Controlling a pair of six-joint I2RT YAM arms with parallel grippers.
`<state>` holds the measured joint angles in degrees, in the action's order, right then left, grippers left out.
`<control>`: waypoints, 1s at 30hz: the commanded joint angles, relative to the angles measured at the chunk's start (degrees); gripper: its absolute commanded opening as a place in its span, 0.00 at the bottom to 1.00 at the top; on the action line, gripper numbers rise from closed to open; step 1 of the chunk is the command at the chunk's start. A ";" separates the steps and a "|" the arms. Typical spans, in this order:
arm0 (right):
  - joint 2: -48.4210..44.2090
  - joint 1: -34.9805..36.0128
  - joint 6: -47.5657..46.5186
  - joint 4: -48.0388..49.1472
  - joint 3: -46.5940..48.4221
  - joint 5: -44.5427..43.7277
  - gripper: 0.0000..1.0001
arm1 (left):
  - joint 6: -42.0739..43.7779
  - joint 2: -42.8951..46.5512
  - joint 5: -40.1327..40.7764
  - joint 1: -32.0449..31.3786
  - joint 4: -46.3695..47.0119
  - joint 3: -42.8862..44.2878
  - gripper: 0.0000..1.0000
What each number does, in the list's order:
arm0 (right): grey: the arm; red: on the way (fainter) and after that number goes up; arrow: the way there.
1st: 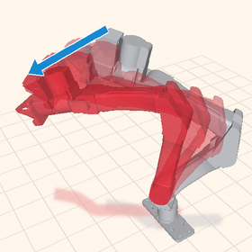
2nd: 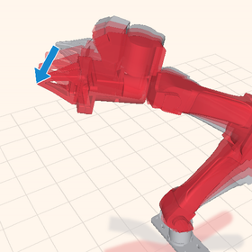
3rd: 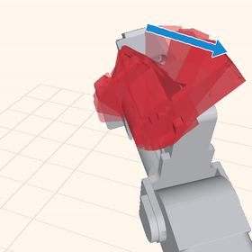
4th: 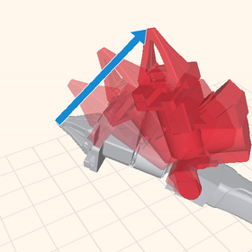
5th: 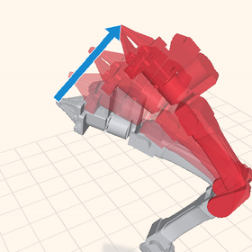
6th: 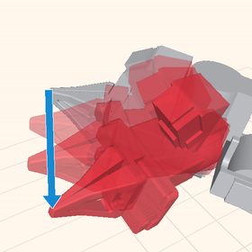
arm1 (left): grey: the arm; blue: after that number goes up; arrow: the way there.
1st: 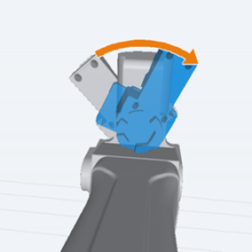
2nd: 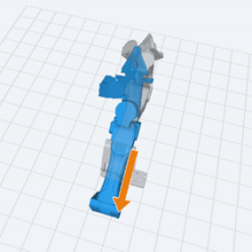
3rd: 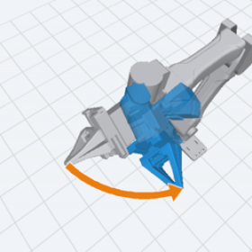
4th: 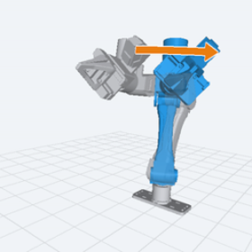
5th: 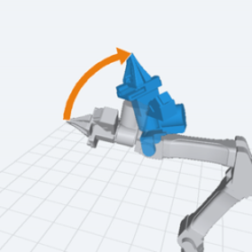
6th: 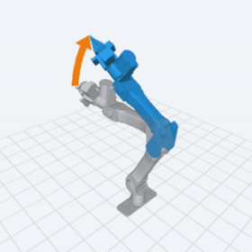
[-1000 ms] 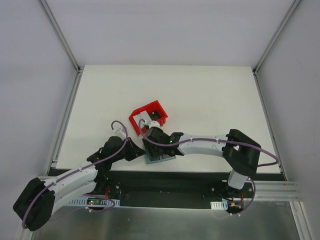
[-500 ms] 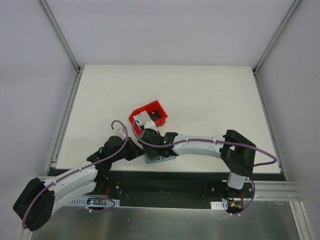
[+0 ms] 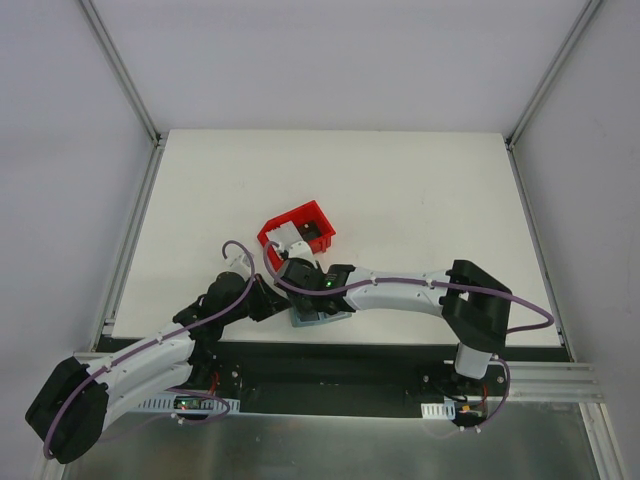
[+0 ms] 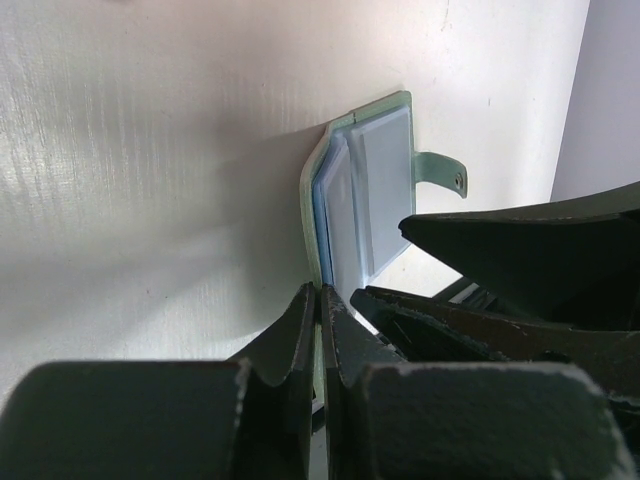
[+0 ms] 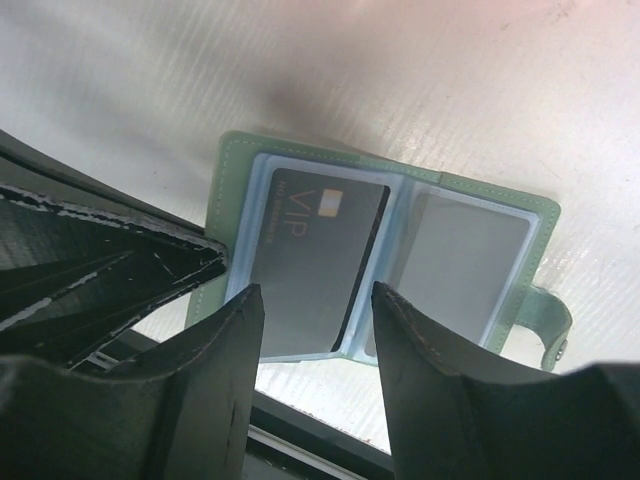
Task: Put the credit cards into the card holder
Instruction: Insert the credit card into the card holder.
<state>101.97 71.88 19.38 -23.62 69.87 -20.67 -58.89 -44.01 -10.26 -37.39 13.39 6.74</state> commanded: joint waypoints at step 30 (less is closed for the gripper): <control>1.12 -0.69 0.93 0.24 1.41 1.95 0.48 | 0.80 1.21 -0.37 0.47 0.68 1.34 0.00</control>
<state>103.15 71.33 20.05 -21.89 69.87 -17.63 -58.89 -43.35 -10.22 -37.39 12.99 6.74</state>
